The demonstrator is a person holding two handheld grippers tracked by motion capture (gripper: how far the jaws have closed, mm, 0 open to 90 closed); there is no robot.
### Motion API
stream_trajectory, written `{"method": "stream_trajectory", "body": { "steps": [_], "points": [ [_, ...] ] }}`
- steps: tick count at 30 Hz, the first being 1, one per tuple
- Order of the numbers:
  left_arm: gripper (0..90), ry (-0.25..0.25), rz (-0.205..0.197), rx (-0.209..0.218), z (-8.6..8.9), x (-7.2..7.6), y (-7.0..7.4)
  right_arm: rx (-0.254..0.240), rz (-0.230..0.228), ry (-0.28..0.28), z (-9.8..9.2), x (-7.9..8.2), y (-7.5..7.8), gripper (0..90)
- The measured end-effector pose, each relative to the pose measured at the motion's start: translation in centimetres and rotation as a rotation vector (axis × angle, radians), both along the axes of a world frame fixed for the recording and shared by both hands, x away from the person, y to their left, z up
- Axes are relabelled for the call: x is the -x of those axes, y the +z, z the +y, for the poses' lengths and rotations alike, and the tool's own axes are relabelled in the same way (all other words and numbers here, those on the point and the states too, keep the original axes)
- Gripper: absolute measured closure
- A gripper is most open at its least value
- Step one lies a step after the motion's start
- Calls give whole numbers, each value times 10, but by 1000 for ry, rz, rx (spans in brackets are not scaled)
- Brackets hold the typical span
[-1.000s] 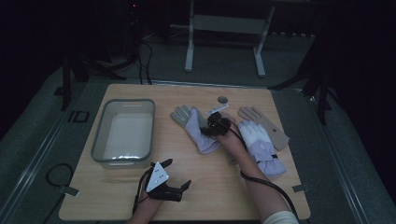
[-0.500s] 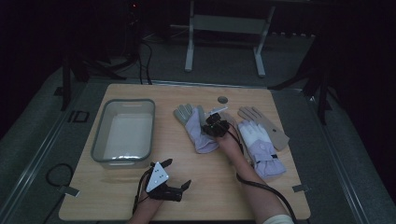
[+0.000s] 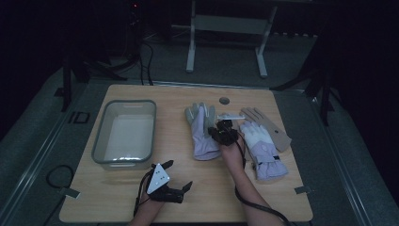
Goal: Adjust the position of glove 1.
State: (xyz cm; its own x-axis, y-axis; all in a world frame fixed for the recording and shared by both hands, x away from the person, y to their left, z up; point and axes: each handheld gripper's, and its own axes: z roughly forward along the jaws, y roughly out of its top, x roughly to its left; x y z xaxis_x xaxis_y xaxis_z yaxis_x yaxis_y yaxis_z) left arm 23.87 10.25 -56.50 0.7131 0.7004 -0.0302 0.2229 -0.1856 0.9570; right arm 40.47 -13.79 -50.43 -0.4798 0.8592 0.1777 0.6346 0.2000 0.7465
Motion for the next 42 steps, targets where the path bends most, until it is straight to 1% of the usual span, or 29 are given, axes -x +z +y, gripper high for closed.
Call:
{"method": "stream_trajectory", "body": {
  "steps": [1,2,3,4,5,7,9,12,13,15,17,19,20,23,25,27,29,30,34,35,36,38,42],
  "points": [
    [0,0,0,0,0,0,0,0,0,0,0,0,0,872],
    [0,0,-2,-1,0,0,0,-22,-3,-22,-5,10,2,873],
    [0,2,-2,0,0,0,0,-37,-2,-30,-8,16,3,872],
    [0,3,-3,0,0,0,0,-39,-6,-33,-9,20,4,872],
    [0,3,-4,-1,0,0,0,-36,-16,-36,-11,28,6,872],
    [0,3,-3,-2,0,0,0,-53,-24,-46,-15,40,9,872],
    [0,5,-4,-2,0,1,0,-89,-29,-54,-20,50,10,870],
    [0,6,-6,-3,0,1,0,-105,-31,-71,-27,64,9,870],
    [0,6,-6,-4,0,1,0,-93,-36,-78,-27,67,8,870],
    [0,4,-5,-7,0,0,0,-95,-37,-84,-29,71,3,869],
    [0,5,-6,-7,-1,1,0,-83,-33,-90,-29,72,-4,870],
    [0,4,-6,-8,-1,1,0,-83,-15,-93,-29,71,-12,869],
    [0,5,-5,-8,-1,1,0,-72,-6,-92,-28,70,-16,868],
    [0,4,-3,-5,0,0,0,-25,2,-95,-24,66,-26,860],
    [0,3,-6,-9,-1,0,0,6,9,-93,-23,64,-33,830],
    [0,2,-7,-11,-1,1,0,53,4,-86,-20,62,-40,762],
    [0,2,-6,-9,-1,1,0,62,1,-81,-20,62,-42,720],
    [0,2,-6,-8,-1,1,0,76,-4,-75,-19,62,-42,704],
    [0,1,-6,-8,-1,1,0,84,-9,-72,-20,62,-37,633],
    [0,1,-7,-9,-1,1,0,84,-9,-72,-20,62,-37,633],
    [0,0,-6,-9,-1,1,0,83,-9,-66,-21,62,-35,583],
    [0,0,-5,-8,-1,0,0,78,-24,-46,-23,61,-28,522],
    [0,1,-6,-9,-1,1,0,93,-35,-18,-25,58,-17,481]
  ]
}}
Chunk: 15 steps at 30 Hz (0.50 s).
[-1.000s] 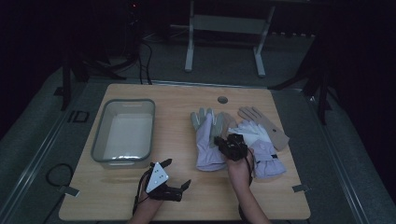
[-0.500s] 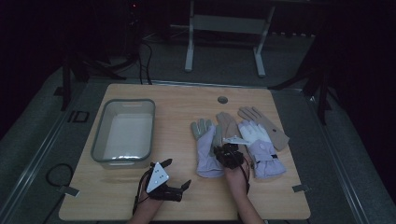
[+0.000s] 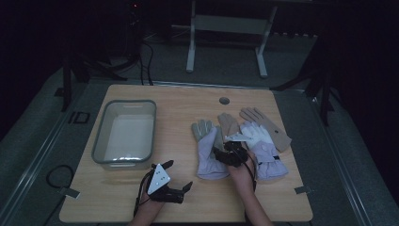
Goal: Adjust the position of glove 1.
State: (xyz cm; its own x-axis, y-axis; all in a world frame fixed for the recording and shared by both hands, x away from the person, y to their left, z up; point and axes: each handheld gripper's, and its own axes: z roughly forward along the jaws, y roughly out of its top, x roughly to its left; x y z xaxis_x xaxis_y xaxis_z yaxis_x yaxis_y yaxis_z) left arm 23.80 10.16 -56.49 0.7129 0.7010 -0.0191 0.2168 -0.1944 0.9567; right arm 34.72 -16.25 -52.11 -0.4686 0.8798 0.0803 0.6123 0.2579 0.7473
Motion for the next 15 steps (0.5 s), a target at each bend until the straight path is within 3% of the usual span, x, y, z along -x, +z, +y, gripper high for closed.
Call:
{"method": "stream_trajectory", "body": {
  "steps": [11,15],
  "points": [
    [0,1,1,-1,0,0,0,57,-41,37,-21,-12,39,457],
    [0,2,1,-1,0,0,0,53,-44,35,-34,-13,48,446]
  ]
}}
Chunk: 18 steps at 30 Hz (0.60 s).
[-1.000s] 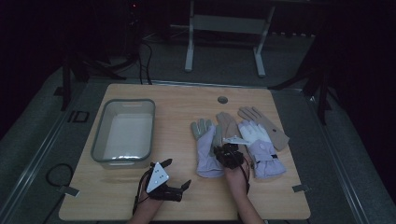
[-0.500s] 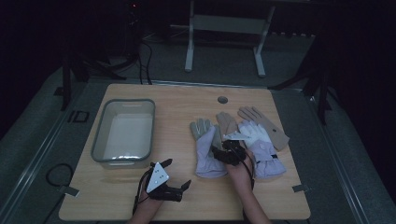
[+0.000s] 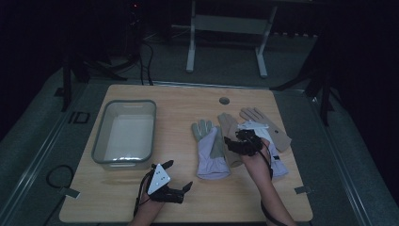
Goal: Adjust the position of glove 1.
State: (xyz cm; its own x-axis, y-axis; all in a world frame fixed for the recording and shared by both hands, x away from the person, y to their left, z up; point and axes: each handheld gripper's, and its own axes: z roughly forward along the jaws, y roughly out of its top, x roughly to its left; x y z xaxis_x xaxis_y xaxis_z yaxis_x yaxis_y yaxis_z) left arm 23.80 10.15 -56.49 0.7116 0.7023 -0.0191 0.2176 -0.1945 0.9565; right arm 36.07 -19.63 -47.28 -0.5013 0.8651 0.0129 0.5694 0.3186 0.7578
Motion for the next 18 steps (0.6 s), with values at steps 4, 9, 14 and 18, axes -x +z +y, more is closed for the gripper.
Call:
{"method": "stream_trajectory", "body": {
  "steps": [4,9,14,18],
  "points": [
    [0,1,-1,-3,0,0,0,7,-13,-5,-15,0,8,440],
    [0,2,0,0,0,0,0,30,-24,-14,-37,0,15,434],
    [0,3,0,-1,0,0,0,56,-19,-9,-59,0,19,437],
    [0,3,1,2,0,0,0,73,-8,-7,-77,0,19,444]
  ]
}}
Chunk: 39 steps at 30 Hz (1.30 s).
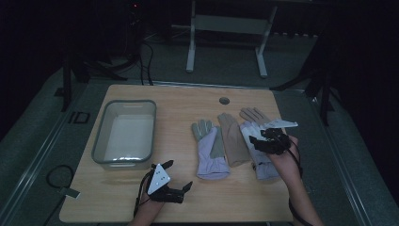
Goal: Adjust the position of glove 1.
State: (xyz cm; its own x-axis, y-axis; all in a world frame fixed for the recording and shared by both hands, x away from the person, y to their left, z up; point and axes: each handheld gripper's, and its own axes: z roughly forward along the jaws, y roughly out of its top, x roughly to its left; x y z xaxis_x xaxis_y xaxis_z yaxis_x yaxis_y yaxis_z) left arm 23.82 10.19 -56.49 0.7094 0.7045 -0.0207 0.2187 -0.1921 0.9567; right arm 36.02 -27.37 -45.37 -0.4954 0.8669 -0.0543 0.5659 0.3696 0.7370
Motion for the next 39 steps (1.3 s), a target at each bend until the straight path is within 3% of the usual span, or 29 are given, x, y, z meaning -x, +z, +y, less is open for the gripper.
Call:
{"method": "stream_trajectory", "body": {
  "steps": [9,16,20,29,34,36,39],
  "points": [
    [0,0,2,4,0,0,0,-4,23,-28,-41,6,-3,445],
    [0,2,7,7,1,0,0,-1,49,-44,-64,14,-13,502],
    [0,2,8,7,0,0,0,14,73,-40,-68,12,-25,513],
    [0,0,7,5,0,0,0,4,132,-19,-60,-10,-52,478],
    [0,0,5,4,0,0,0,34,169,-20,-57,-18,-71,470],
    [0,-1,4,3,0,0,0,39,161,-4,-56,-17,-75,521],
    [0,-1,5,2,0,0,0,0,165,14,-58,-15,-79,610]
  ]
}}
